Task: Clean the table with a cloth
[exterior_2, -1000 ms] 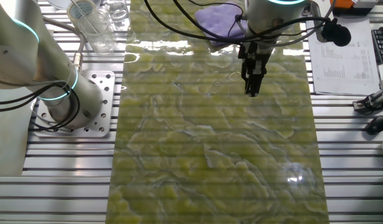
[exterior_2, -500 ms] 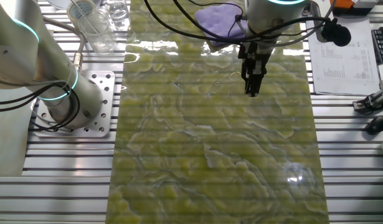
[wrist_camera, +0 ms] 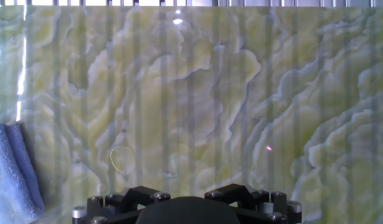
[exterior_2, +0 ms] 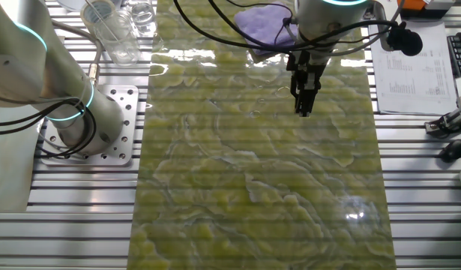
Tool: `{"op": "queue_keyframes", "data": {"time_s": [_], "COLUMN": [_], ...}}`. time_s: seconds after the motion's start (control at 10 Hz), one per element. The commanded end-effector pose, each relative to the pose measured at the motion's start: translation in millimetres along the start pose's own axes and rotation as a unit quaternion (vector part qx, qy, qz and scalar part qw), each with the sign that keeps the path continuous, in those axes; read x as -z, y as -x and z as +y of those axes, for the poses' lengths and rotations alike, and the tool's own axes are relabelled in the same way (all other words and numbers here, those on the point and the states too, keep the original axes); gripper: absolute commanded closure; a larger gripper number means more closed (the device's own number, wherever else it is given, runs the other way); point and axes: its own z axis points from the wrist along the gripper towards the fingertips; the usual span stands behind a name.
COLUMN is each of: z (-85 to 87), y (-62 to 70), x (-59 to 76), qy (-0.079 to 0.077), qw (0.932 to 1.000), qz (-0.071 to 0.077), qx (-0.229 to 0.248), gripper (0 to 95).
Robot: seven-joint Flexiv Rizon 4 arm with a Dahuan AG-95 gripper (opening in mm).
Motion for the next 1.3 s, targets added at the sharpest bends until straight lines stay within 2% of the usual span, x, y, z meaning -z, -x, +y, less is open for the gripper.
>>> {"op": "queue_keyframes", "data": {"time_s": [0.1,0.6,1.3], "z": [0.0,0.9,1.3], "y": [-0.1,-0.2,-0.3], "x": [0.0,0.2,0.3], "qy": [0.023,0.02,0.019], "qw": [0.9996,0.9997,0.9997], "qz": [-0.016,-0.012,-0.012], "qx": [0.012,-0.012,0.005], "gripper": [95.0,95.0,95.0]}}
